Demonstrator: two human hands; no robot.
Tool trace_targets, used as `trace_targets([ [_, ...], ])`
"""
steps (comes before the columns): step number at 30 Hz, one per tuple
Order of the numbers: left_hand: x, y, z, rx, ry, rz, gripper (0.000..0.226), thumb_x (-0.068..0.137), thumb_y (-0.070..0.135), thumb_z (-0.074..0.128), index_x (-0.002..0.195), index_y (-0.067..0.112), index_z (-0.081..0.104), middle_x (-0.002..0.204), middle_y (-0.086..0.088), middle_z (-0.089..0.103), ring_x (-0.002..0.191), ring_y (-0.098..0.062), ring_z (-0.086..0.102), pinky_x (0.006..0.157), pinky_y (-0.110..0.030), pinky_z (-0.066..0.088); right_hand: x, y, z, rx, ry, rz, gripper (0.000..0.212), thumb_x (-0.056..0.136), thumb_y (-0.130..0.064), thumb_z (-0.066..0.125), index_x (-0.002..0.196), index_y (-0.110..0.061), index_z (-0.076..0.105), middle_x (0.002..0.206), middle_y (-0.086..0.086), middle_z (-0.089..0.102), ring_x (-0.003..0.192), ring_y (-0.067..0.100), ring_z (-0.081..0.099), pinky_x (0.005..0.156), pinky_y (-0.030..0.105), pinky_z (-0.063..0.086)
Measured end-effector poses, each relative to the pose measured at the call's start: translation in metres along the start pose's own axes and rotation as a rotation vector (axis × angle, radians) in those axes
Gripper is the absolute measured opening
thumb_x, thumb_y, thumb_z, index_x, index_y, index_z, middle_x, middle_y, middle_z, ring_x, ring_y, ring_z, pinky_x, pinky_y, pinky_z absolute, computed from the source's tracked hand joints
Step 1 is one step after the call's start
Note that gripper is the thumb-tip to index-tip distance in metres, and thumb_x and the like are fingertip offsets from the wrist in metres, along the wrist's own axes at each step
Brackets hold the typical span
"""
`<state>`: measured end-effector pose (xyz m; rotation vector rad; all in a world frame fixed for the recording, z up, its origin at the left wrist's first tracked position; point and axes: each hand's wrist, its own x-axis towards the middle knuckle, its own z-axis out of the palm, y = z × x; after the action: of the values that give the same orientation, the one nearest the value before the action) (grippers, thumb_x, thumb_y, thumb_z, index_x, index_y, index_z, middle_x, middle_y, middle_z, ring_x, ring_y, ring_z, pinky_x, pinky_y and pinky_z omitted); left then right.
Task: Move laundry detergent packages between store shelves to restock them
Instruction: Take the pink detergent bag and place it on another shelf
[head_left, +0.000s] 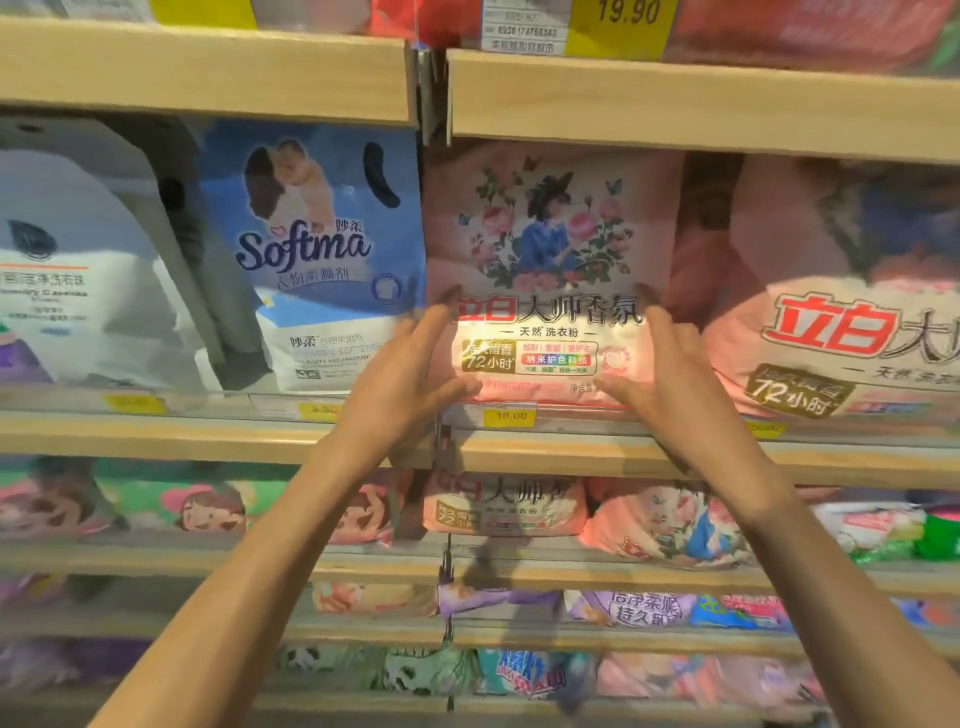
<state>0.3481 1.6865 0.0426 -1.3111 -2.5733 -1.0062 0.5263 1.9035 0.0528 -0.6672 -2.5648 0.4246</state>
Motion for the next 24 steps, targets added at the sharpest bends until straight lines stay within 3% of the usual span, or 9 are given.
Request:
trace_targets([
  [3,-0.012,0.003,0.004,0.175,0.023,0.025,0.065,0.094,0.052,0.058,0.145,0.024,0.03,0.121,-0.008,0.06,0.094,-0.022,0.064,0.074,-0.037,0.054,-0.007,-0.006,0.001,-0.184,-0.03,0.038,0.078,0.092,-0.055,0.056,0.15,-0.026,0.012,0.148,0.016,0.029,0.131,0.041,0.041,0.097,0.049,0.045],
  [6,-0.016,0.007,0.003,0.201,0.013,0.055,0.06,0.097,0.048,0.054,0.141,0.017,0.028,0.091,0.001,0.056,0.079,-0.021,0.062,0.064,-0.037,0.056,-0.007,-0.011,-0.001,-0.224,-0.107,0.096,0.083,0.095,-0.059,0.047,0.155,-0.025,0.001,0.156,0.018,0.021,0.138,0.042,0.034,0.104,0.051,0.04],
  [12,-0.027,0.009,-0.004,0.255,-0.007,0.014,0.064,0.1,0.049,0.049,0.151,0.021,0.02,0.123,-0.016,0.058,0.105,-0.036,0.06,0.079,-0.047,0.056,-0.015,-0.027,-0.015,-0.234,-0.17,0.154,0.09,0.092,-0.061,0.051,0.157,-0.026,-0.002,0.157,0.021,0.021,0.141,0.044,0.03,0.109,0.053,0.037],
  [15,-0.043,0.012,-0.015,0.332,-0.013,-0.008,0.055,0.099,0.046,0.05,0.147,0.025,0.032,0.134,-0.014,0.052,0.115,-0.037,0.055,0.089,-0.051,0.054,-0.032,-0.038,-0.021,-0.325,-0.212,0.155,0.098,0.092,-0.059,0.055,0.158,-0.024,-0.008,0.163,0.019,0.007,0.145,0.044,0.024,0.111,0.051,0.033],
  [17,-0.056,0.014,-0.025,0.385,-0.029,-0.022,0.047,0.099,0.039,0.052,0.143,0.025,0.042,0.139,-0.013,0.049,0.122,-0.036,0.052,0.096,-0.052,0.05,-0.045,-0.046,-0.025,-0.398,-0.233,0.146,0.094,0.093,-0.053,0.057,0.159,-0.021,-0.002,0.164,0.018,0.003,0.145,0.043,0.022,0.112,0.051,0.033],
  [20,-0.08,0.025,-0.042,0.462,-0.05,-0.051,0.042,0.101,0.037,0.046,0.14,0.022,0.05,0.145,-0.014,0.046,0.131,-0.037,0.045,0.104,-0.054,0.04,-0.065,-0.062,-0.035,-0.491,-0.326,0.103,0.079,0.094,-0.055,0.054,0.157,-0.024,0.017,0.161,0.015,0.016,0.142,0.038,0.028,0.107,0.05,0.037],
  [24,-0.114,0.04,-0.065,0.652,-0.165,-0.082,0.051,0.1,0.036,0.048,0.149,0.023,0.041,0.146,-0.014,0.044,0.135,-0.037,0.04,0.106,-0.053,0.038,-0.101,-0.089,-0.046,-0.508,-0.409,0.026,0.073,0.091,-0.062,0.053,0.153,-0.03,0.029,0.153,0.011,0.036,0.14,0.035,0.034,0.108,0.05,0.038],
])
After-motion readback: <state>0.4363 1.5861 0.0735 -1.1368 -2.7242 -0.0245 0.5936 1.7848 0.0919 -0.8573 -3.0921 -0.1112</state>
